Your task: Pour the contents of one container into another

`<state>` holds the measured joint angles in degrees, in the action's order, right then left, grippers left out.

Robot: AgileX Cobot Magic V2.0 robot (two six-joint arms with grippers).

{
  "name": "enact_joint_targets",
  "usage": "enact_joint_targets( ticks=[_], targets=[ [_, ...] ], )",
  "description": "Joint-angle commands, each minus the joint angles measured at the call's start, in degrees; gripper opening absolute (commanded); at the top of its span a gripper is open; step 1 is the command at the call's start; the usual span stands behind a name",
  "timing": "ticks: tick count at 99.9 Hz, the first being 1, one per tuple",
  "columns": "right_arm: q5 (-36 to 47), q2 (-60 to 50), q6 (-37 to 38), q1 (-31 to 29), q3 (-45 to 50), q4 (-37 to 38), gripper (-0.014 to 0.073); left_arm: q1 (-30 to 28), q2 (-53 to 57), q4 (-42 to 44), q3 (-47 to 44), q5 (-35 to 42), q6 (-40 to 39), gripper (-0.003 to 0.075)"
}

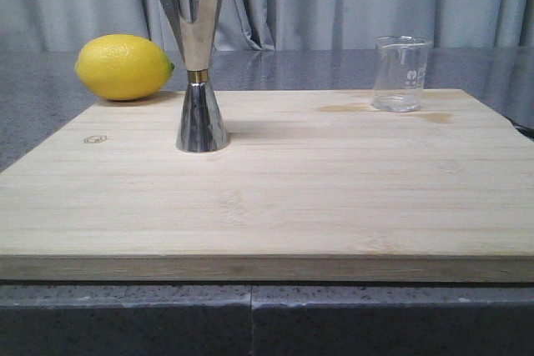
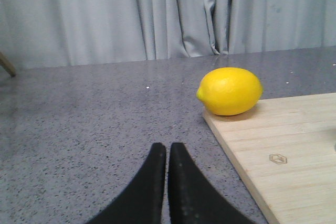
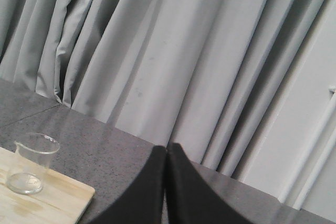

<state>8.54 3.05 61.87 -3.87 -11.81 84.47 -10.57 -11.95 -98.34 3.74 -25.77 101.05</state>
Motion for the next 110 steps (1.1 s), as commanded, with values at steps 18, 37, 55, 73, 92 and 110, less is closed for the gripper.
enact_joint_targets(
  ticks=[18, 37, 55, 73, 92, 110],
  targets=[
    [0.28, 0.72, 0.19, -0.41, -1.34, -0.2, -0.0057, 2.57, -0.35, -2.26, 1.47, 3.79, -0.48, -0.0019],
    [0.28, 0.72, 0.19, -0.41, -1.34, -0.2, -0.0057, 5.49, -0.35, -2.26, 1.47, 5.58, -0.48, -0.0019],
    [0.28, 0.72, 0.19, -0.41, -1.34, -0.2, -0.0057, 5.49, -0.35, -3.83, 1.47, 6.93, -0.48, -0.0019],
    [0.28, 0.72, 0.19, -0.41, -1.34, -0.2, -0.0057, 5.49, 1.02, -0.19, 1.47, 6.45, -0.84, -0.0019],
    [0.28, 0.72, 0.19, -0.41, -1.34, -0.2, -0.0057, 5.49, 6.75, 35.67, 3.8, 5.55, -39.56, -0.0019],
    [0.28, 0.72, 0.19, -0.41, -1.34, -0.2, -0.0057, 5.49, 11.6, 66.1, 3.77, 3.98, -72.4, -0.0019]
  ],
)
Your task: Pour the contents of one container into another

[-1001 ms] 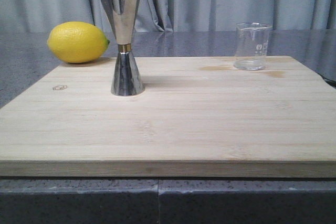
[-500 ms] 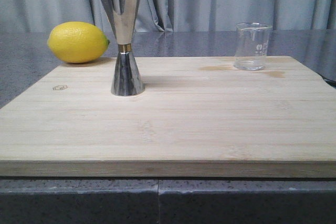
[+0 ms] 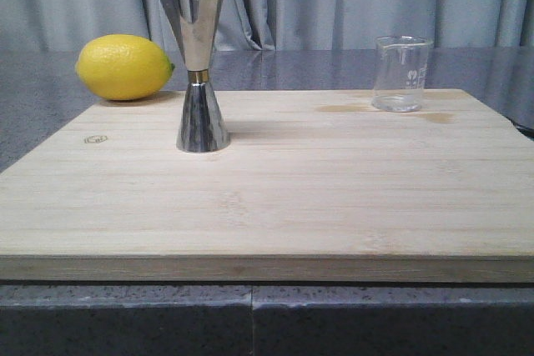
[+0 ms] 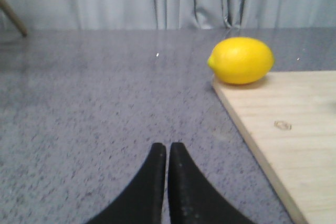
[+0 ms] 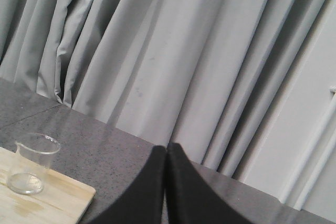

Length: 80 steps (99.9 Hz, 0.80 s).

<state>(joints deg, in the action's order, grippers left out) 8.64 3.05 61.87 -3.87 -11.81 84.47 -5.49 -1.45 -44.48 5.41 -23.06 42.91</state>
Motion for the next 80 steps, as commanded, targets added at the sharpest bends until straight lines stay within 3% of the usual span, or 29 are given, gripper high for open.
enact_joint_targets(
  ticks=[1, 27, 51, 62, 80],
  targets=[
    [0.17, 0.72, 0.19, -0.41, -1.34, -0.2, -0.0057, 0.4, 1.27, 13.06, 2.09, 1.26, -15.58, -0.0019],
    [0.17, 0.72, 0.19, -0.41, -1.34, -0.2, -0.0057, 0.4, 3.07, 34.36, 1.39, 5.61, -31.09, -0.0019],
    [0.17, 0.72, 0.19, -0.41, -1.34, -0.2, -0.0057, 0.4, 3.07, 36.67, -5.64, 29.73, -34.99, -0.0019],
    [0.17, 0.72, 0.19, -0.41, -1.34, -0.2, -0.0057, 0.53, 3.07, 38.0, -7.24, 30.49, -39.97, -0.0019],
    [0.17, 0.72, 0.19, -0.41, -1.34, -0.2, -0.0057, 3.82, 3.07, 40.87, -7.24, 28.69, -40.45, -0.0019]
  ],
)
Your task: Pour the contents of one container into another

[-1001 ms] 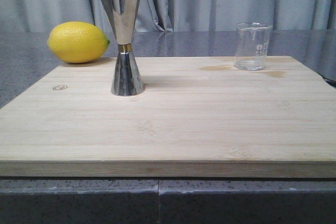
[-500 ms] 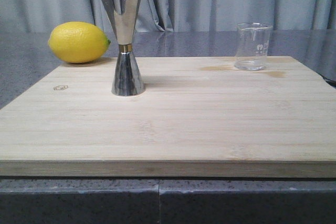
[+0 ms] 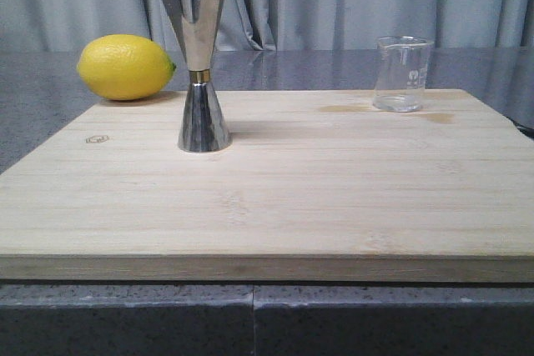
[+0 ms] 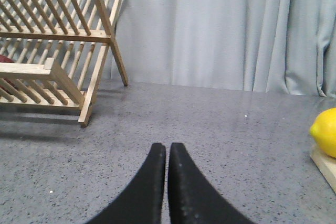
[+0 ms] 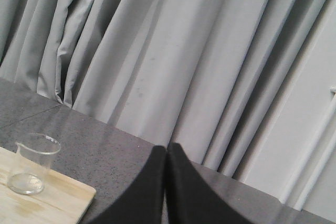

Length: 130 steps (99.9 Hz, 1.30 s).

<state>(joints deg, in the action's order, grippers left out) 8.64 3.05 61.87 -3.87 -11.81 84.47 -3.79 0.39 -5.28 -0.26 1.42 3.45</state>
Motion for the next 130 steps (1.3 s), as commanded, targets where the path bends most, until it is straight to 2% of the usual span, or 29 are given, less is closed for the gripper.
enact_joint_targets(
  ticks=[1, 18, 130],
  targets=[
    [0.17, 0.72, 0.19, -0.41, -1.34, -0.2, -0.0057, 2.33, 1.23, 1.82, -1.57, 4.11, -0.99, -0.0019],
    [0.17, 0.72, 0.19, -0.41, -1.34, -0.2, -0.0057, 6.21, 1.23, 2.79, -1.57, 3.49, -0.99, -0.0019],
    [0.17, 0.72, 0.19, -0.41, -1.34, -0.2, -0.0057, 6.21, 1.23, 2.69, -1.57, 3.49, -0.99, -0.0019]
  ],
)
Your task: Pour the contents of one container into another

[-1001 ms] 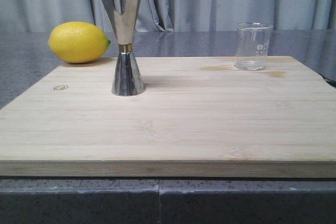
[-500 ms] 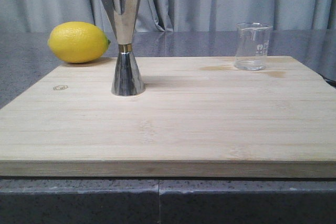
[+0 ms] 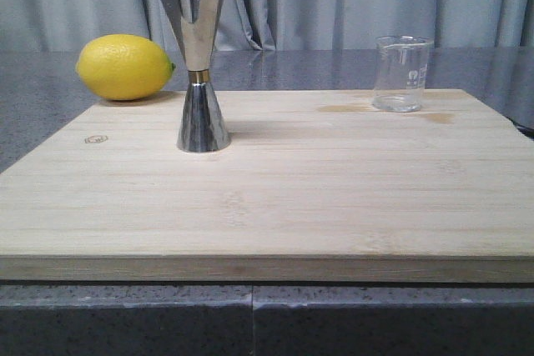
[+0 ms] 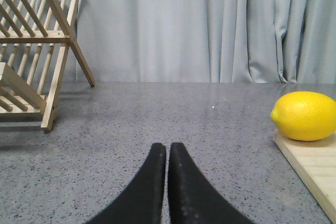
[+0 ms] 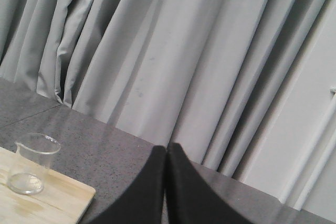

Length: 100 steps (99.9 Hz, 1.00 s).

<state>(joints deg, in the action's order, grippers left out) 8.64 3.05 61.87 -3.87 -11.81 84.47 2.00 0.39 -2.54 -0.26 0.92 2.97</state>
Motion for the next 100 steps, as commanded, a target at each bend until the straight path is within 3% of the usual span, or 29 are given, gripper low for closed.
enact_joint_targets(
  ticks=[1, 26, 36, 43, 59, 69, 79, 100],
  targets=[
    [0.17, 0.72, 0.19, -0.41, -1.34, -0.2, -0.0057, 0.42, 1.23, -0.05, -1.57, 3.98, -0.52, -0.0019],
    [-0.18, 0.72, 0.19, -0.41, -1.2, -0.86, -0.0057, 0.42, 1.23, -0.05, -1.57, 3.98, -0.52, -0.0019],
    [-1.38, 0.72, -2.13, -0.41, -1.21, -11.65, -0.0057, 0.42, 1.23, -0.05, -1.57, 3.98, -0.52, -0.0019],
    [-2.96, 0.72, -11.62, -0.41, -1.21, -24.85, -0.0057, 0.42, 1.23, -0.05, -1.57, 3.98, -0.52, -0.0019],
    [-4.36, 0.72, -42.9, -0.41, -1.21, -54.85, -0.0057, 0.42, 1.23, -0.05, -1.57, 3.98, -0.52, -0.0019],
    [-6.88, 0.44, -57.19, -0.3, -1.21, -68.32, -0.0057, 0.42, 1.23, -0.05, -1.57, 3.98, -0.52, -0.0019],
    [-7.54, -1.44, -62.83, -0.3, 0.07, -73.48, -0.0057, 0.42, 1.23, -0.05, -1.57, 3.98, -0.52, -0.0019],
    [-2.69, -4.76, -62.84, -0.3, 6.72, -75.49, -0.0057, 0.42, 1.23, -0.05, -1.57, 3.98, -0.52, -0.0019]
  ],
)
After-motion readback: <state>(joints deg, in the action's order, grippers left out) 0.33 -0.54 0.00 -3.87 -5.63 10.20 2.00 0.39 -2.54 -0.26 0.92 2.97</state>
